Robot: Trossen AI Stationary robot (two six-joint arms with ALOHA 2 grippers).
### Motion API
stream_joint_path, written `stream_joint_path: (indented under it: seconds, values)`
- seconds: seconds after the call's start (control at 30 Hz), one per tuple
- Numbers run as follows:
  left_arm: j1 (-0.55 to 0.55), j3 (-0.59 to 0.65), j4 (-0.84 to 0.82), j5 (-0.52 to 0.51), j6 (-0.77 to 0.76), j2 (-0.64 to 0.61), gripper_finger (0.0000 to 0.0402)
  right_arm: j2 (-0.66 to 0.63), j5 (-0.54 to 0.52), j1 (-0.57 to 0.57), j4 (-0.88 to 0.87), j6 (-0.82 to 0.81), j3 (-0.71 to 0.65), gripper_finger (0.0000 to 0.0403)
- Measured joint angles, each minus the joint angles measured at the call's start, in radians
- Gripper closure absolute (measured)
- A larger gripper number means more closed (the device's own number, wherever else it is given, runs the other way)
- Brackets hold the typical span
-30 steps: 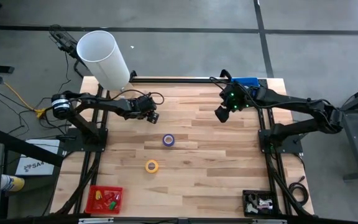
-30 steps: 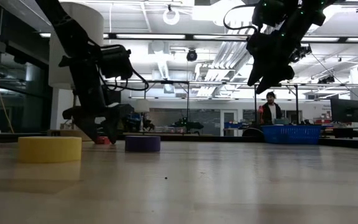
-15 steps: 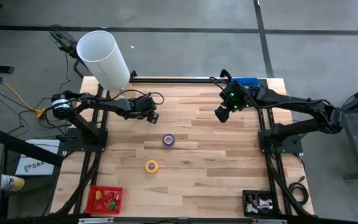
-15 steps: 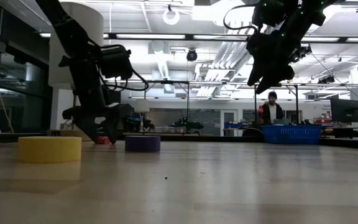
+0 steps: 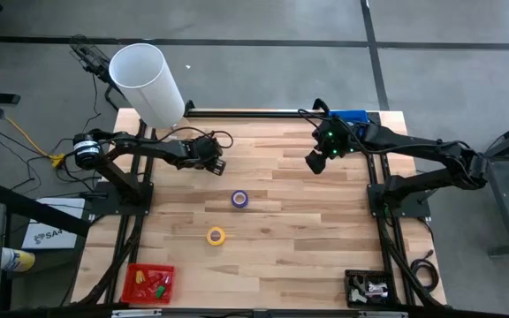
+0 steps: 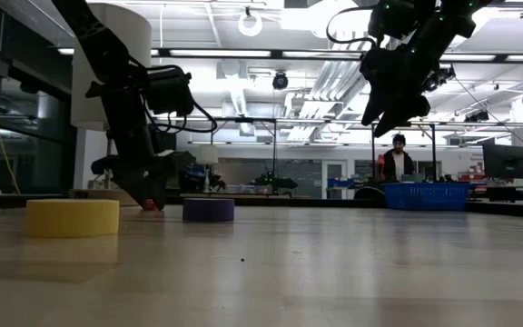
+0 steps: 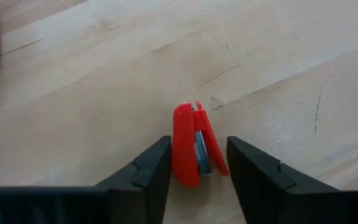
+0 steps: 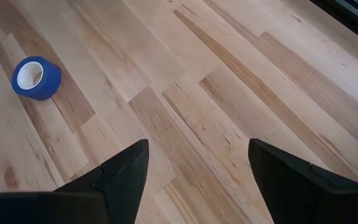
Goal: Pick and place Stapler, Stapler remover, tape
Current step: Put the red stapler into the red bin
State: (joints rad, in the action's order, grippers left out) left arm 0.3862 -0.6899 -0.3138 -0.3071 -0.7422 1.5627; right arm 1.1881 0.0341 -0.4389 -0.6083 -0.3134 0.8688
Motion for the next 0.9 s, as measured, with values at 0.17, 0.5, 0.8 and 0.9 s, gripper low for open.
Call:
stream_joint_path:
  seconds: [0.17, 0.5, 0.8, 0.9]
  values:
    - [0.0, 0.0, -0.002, 0.014, 0.0, 0.0, 0.0283, 0.0, 0.0, 0.0, 0.0, 0.0, 0.0, 0.0137]
    - [0.002, 0.002, 0.014, 0.071, 0.063, -0.003, 0.0339, 0.0, 0.002, 0.0, 0.0, 0.01, 0.0, 0.0137]
    - [-0.003, 0.007, 0.113, 0.211, 0.252, -0.068, 0.0338, 0.0, 0.083, 0.0, 0.04, 0.132, 0.0, 0.0137]
    - [-0.001, 0.005, 0.205, 0.267, 0.32, -0.086, 0.0338, 0.0, 0.109, 0.001, 0.099, 0.162, 0.0, 0.0137]
